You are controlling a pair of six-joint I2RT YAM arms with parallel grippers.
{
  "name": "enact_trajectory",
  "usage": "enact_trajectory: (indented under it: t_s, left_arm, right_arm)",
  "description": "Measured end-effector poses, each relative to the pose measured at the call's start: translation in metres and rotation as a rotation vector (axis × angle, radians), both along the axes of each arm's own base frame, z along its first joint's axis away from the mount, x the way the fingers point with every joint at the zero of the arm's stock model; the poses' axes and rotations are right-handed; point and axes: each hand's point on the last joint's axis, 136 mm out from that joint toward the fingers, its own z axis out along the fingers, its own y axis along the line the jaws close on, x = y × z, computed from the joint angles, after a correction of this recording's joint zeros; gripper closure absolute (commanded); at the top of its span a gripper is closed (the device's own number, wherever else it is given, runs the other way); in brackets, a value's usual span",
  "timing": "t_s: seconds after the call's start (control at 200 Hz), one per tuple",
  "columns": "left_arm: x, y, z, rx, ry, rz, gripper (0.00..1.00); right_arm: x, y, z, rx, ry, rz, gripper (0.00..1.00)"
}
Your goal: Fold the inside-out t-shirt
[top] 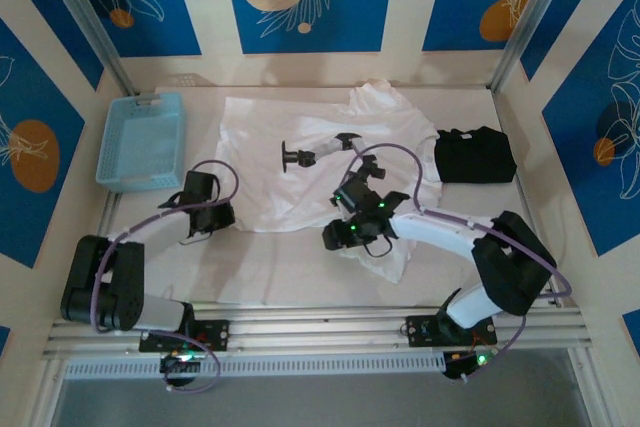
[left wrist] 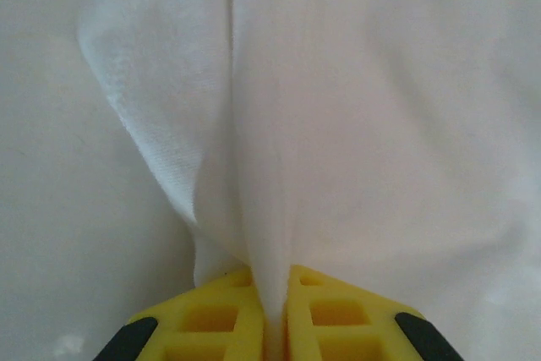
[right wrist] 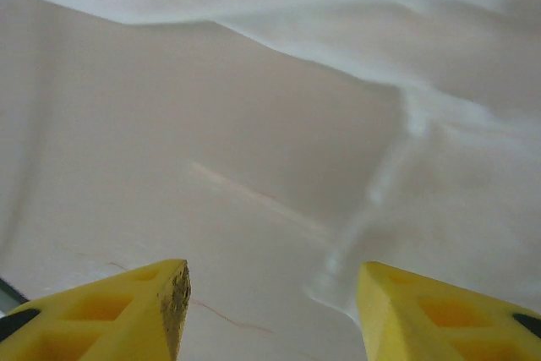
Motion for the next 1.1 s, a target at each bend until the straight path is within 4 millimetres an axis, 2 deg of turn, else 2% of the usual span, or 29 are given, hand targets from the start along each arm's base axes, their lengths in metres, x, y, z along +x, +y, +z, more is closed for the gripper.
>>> enact_trajectory:
  t_s: [0.155,0.25,0.345,0.51,0.565,0.61,0.695,0.77,0.805,0.91,1.1]
  left_arm:
    - [-0.008,-0.019,0.043,-0.122,-0.086,-0.053,0.91]
    - [-0.016,-0.029,0.061,-0.200,-0.111,-0.076,0.93]
    - [-0.024,-0.037,0.065,-0.259,-0.095,-0.089,0.94]
    - [-0.037,-0.043,0.060,-0.311,-0.032,-0.090,0.94]
    - [-0.039,-0.044,0.058,-0.316,-0.019,-0.085,0.94]
    - [-0.040,-0.044,0.058,-0.318,-0.014,-0.084,0.94]
    - [-0.042,-0.043,0.058,-0.318,-0.010,-0.082,0.94]
    - [-0.042,-0.042,0.058,-0.312,-0.009,-0.076,0.91]
    - [-0.042,-0.039,0.057,-0.303,-0.010,-0.068,0.90]
    - [-0.039,-0.028,0.049,-0.250,-0.016,-0.026,0.87]
    - [-0.038,-0.004,0.023,-0.118,0.012,0.049,0.82]
  right_arm:
    - [-0.003,0.048,0.015,0.112,-0.105,0.162,0.40]
    - [-0.001,0.078,0.016,0.173,-0.160,0.255,0.37]
    - [0.006,0.111,0.010,0.232,-0.202,0.332,0.33]
    - [0.018,0.160,-0.005,0.312,-0.253,0.411,0.34]
    - [0.022,0.172,-0.009,0.333,-0.265,0.425,0.38]
    - [0.025,0.181,-0.011,0.347,-0.279,0.438,0.49]
    - [0.030,0.191,-0.014,0.370,-0.292,0.445,0.82]
    - [0.029,0.193,-0.013,0.382,-0.294,0.450,0.97]
    - [0.029,0.195,-0.010,0.392,-0.298,0.453,1.00]
    - [0.026,0.194,-0.005,0.417,-0.295,0.457,1.00]
    - [0.023,0.189,0.001,0.444,-0.254,0.426,1.00]
